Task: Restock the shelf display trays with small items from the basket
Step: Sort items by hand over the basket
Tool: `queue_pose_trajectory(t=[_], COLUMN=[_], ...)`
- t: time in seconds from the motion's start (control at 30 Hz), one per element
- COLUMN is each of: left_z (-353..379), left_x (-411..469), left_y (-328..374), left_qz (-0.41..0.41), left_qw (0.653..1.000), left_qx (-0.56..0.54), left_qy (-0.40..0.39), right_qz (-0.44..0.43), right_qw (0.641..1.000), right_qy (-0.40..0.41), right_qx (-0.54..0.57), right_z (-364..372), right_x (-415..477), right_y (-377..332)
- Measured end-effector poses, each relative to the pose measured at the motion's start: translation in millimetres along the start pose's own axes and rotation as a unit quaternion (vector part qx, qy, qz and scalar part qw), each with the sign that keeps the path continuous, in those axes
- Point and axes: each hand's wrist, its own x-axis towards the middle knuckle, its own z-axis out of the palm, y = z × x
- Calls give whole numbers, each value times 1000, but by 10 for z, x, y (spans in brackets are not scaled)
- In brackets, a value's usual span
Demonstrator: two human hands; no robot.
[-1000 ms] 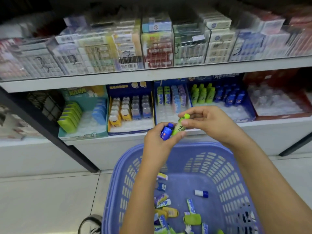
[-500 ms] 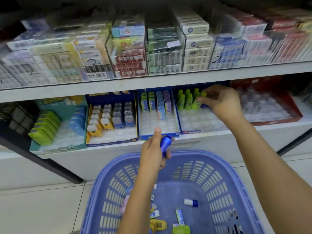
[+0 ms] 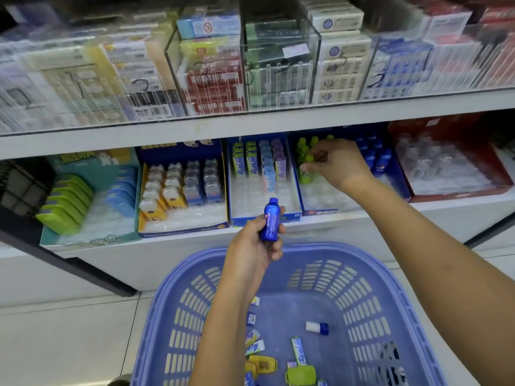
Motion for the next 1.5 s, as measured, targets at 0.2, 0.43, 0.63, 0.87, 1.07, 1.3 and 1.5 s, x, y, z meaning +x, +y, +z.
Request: queue_pose_trajectory(t=[0.2,0.43,0.63,0.87,1.07,1.3,1.5], left_z=[-84,82,377,656,743,650,640], left_x=[-59,-72,-19,168,391,448,466], left_y=[-35,7,-16,-172,-445,-523,-538], left_qz=[54,153,256,283,209,241,230], left_qw=[992,960,918,862,639,577,571], left_qx=[116,230,288,409,738,777,785], left_qy=[-17,39,92,96,-59,-70,-72], right_qz=[38,32,52,71,3,0,-10], right_qw=[998,999,926,963,1000,994,979], right_qy=[15,24,-250,-105,22,-47,-69], right_qx=[39,21,276,238,19,-98,-190], right_z=[80,-236,-649,-735,-938,-820,-710], right_x=[-51,-209,-777,-749,-370,-71,-1], right_y=[-17,-240,-510,-261,158,405,401])
